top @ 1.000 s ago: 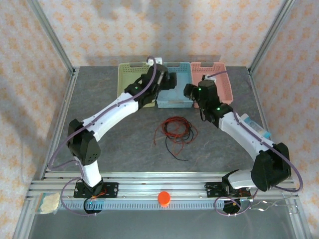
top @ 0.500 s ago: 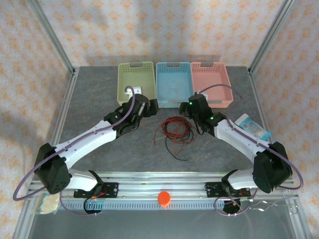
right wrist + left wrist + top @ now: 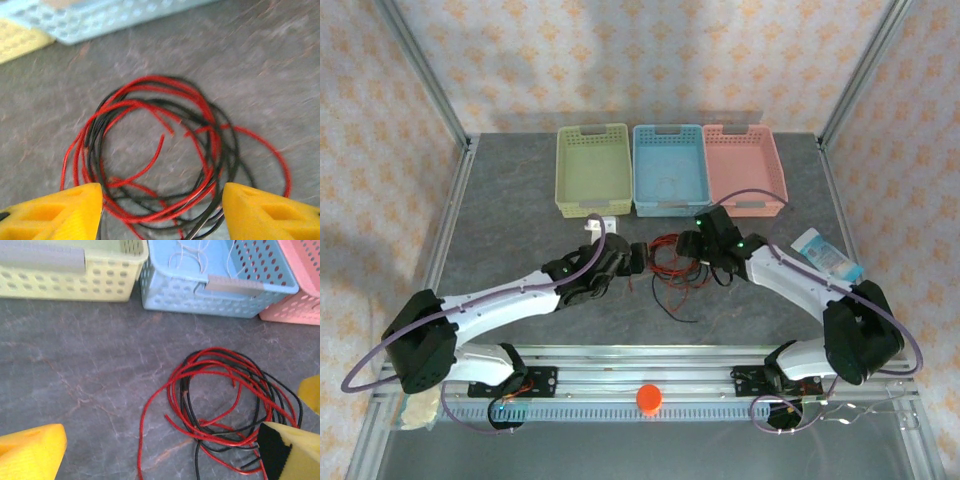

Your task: Untangle the cables

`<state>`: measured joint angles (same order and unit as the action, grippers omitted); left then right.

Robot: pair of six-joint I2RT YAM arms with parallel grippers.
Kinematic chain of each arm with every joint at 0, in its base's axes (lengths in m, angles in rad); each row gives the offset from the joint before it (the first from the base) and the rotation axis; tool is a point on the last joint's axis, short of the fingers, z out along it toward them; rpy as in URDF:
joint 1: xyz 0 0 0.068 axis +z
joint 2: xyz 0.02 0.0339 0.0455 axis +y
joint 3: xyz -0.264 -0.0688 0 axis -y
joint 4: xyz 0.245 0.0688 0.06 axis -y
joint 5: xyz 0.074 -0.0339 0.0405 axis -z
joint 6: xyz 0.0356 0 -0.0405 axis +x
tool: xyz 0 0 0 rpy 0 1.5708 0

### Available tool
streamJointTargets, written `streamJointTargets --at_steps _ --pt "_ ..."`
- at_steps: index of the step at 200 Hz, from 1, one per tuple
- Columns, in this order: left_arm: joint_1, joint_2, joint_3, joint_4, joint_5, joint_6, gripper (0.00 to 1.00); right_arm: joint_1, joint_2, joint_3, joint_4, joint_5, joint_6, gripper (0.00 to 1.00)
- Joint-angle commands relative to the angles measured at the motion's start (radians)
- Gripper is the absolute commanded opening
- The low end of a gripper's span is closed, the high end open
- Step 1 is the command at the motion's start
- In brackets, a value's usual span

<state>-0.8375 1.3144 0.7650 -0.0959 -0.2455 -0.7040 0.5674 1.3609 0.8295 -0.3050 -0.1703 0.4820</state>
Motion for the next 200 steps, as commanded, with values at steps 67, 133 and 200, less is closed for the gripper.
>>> streamJointTargets --at_steps 67,133,200 --pt "0.006 -0.008 -0.091 0.161 0.065 -0.107 0.99 0.037 0.003 -0.009 -0.016 -0.219 -0.041 0.52" --pt "0.021 0.017 -0.109 0.206 0.086 -0.117 0.99 0.069 0.060 0.024 -0.016 -0.267 -0.045 0.42" --pt "0.022 0.033 -0.085 0.203 0.074 -0.064 0.99 0.083 0.053 0.026 0.004 -0.255 -0.010 0.27"
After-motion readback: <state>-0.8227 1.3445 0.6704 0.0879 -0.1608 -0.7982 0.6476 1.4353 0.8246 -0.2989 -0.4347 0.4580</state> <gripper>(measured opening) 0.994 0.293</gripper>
